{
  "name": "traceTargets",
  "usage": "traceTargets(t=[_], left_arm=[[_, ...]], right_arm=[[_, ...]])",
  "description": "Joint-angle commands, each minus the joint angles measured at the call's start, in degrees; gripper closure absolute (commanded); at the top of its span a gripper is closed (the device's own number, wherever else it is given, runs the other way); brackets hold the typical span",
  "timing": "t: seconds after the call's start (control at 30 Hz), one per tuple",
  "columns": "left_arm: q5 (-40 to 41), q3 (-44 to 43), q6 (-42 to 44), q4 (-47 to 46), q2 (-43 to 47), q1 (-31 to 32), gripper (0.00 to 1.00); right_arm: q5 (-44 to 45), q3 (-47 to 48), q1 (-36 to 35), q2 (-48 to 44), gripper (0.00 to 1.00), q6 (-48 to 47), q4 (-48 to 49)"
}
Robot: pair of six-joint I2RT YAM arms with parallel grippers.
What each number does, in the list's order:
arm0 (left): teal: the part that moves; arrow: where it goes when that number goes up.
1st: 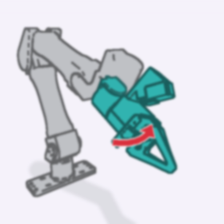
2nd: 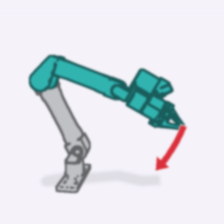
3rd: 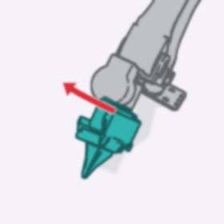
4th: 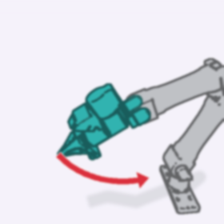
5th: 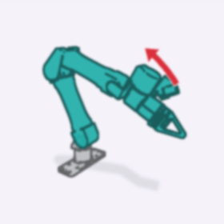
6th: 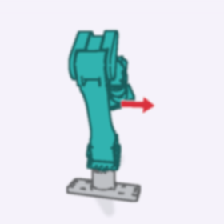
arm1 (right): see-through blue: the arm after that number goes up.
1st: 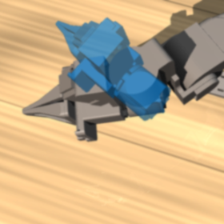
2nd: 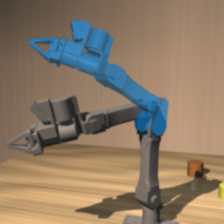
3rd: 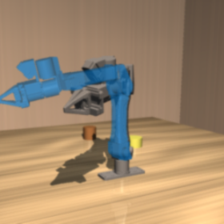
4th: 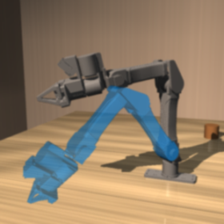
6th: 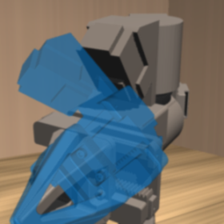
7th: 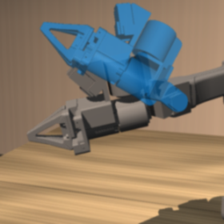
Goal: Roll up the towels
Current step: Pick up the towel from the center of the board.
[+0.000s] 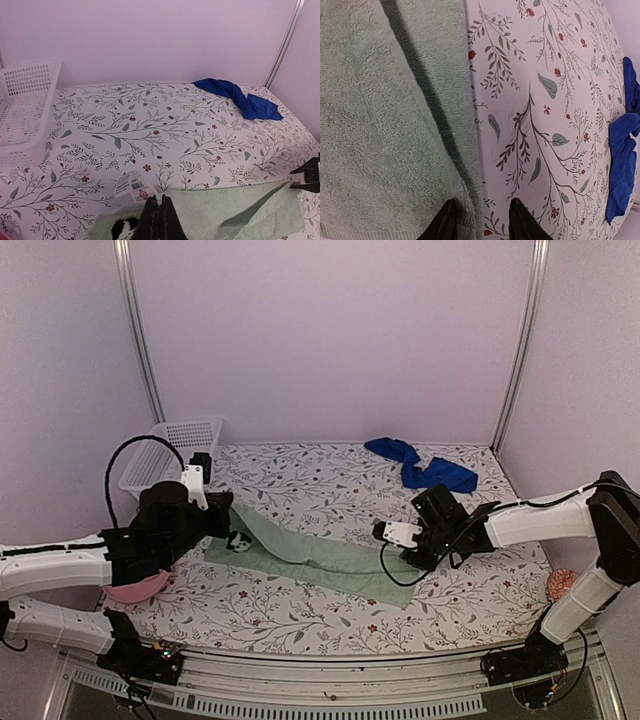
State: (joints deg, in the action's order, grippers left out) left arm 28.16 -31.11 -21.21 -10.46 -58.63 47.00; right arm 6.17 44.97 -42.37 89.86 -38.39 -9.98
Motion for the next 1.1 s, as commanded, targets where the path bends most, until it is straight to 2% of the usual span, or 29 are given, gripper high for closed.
traceTargets(t=[0.0,0.2,0.5,0.7,0.87,1.07], left_arm=[[2.1,1.9,-0.2,-1.9,-0.2,-0.5,1.00],[2.5,2.5,0.3,-3.5,-1.3,-0.6,1.00],[2.1,2.5,0.6,-4.6,-2.2,-0.6,1.00],[1.8,2.6,0.2,-4.4,-1.8,-0.6,1.00],[2.3,2.6,-0.2,-3.7,-1.8,-0.6,1.00],[2.6,3.2,-0.6,-3.1,-1.8,-0.7,1.00]], right_arm=[[5.8,0.2,1.8,-0.8,0.61,1.2,4.4],[4.6,-0.4,3.5,-2.1,0.56,1.2,5.1],[-8.7,0.9,3.5,-3.6,0.53,0.8,-2.2],[-12.4,3.6,4.3,-0.9,0.51,2.7,-6.3],[-15.2,5.4,5.8,0.7,0.52,4.4,-8.6],[-19.0,6.9,7.5,1.3,0.58,5.2,-11.0]])
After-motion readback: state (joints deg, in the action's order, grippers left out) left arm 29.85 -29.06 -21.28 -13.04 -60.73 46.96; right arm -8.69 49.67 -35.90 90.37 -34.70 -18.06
